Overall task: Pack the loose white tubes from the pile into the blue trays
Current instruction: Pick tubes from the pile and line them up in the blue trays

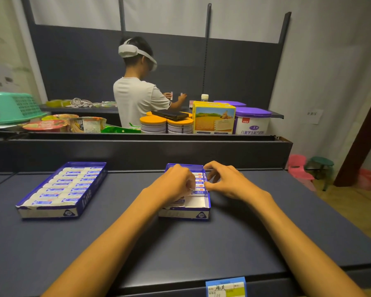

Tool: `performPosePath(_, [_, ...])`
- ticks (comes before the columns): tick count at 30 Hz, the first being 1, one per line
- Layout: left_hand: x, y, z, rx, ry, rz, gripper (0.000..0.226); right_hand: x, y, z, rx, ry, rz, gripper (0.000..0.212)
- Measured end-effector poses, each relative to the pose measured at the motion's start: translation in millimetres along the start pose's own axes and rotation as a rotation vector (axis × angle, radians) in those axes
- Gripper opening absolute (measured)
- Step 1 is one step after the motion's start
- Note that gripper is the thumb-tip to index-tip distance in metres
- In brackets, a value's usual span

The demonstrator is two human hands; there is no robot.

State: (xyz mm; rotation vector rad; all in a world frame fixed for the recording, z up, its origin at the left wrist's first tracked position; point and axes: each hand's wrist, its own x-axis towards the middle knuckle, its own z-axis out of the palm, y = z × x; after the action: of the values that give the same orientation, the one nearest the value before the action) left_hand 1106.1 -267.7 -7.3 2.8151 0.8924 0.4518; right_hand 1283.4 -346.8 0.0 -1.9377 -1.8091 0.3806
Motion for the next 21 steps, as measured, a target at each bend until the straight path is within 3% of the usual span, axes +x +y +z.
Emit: performPosePath(21, [-1, 5, -5, 0.037, -0.007, 0.003, 0.024, -11, -7, -2, -0.032, 0.053, -0.009, 0.054])
